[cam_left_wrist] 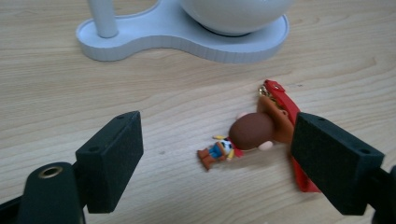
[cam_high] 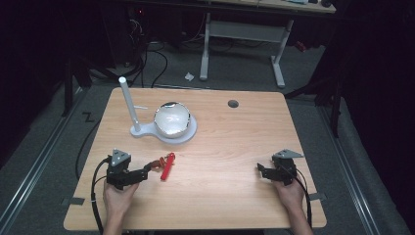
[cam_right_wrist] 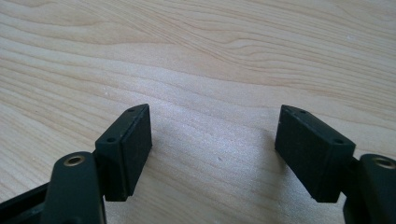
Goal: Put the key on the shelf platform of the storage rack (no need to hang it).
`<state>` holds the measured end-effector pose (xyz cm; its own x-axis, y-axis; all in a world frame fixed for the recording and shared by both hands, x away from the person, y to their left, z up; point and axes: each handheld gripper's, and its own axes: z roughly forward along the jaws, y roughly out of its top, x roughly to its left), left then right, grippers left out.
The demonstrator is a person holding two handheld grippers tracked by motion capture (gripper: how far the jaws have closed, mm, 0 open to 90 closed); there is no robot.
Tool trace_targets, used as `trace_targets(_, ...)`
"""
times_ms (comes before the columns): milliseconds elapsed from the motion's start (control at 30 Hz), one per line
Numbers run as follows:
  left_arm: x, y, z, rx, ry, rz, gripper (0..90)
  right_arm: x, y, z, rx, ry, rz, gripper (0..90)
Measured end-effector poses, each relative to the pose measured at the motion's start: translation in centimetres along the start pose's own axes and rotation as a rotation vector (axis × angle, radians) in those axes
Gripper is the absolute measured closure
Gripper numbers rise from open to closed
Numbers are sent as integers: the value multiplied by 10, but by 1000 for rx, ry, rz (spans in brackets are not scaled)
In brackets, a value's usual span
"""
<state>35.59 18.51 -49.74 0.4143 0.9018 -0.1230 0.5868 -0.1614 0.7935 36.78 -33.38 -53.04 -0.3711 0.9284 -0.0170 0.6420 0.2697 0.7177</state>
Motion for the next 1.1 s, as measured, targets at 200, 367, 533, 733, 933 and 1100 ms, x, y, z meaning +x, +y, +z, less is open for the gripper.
trace_targets(200,-11,2,6,21,-28,29,160,0,0,0,0,0,0,272)
trace_targets(367,-16,3,10,39,-42,43,156,0,0,0,0,1,0,272)
trace_targets(533,-23,4,15,59,-50,70,153,0,0,0,0,1,0,272)
trace_targets(733,-28,7,23,78,-58,99,151,0,0,0,0,0,-1,272)
trace_targets(933,-34,9,33,106,-79,106,143,0,0,0,0,1,0,272)
trace_targets(1100,-35,10,42,124,-83,111,138,0,0,0,0,0,0,272)
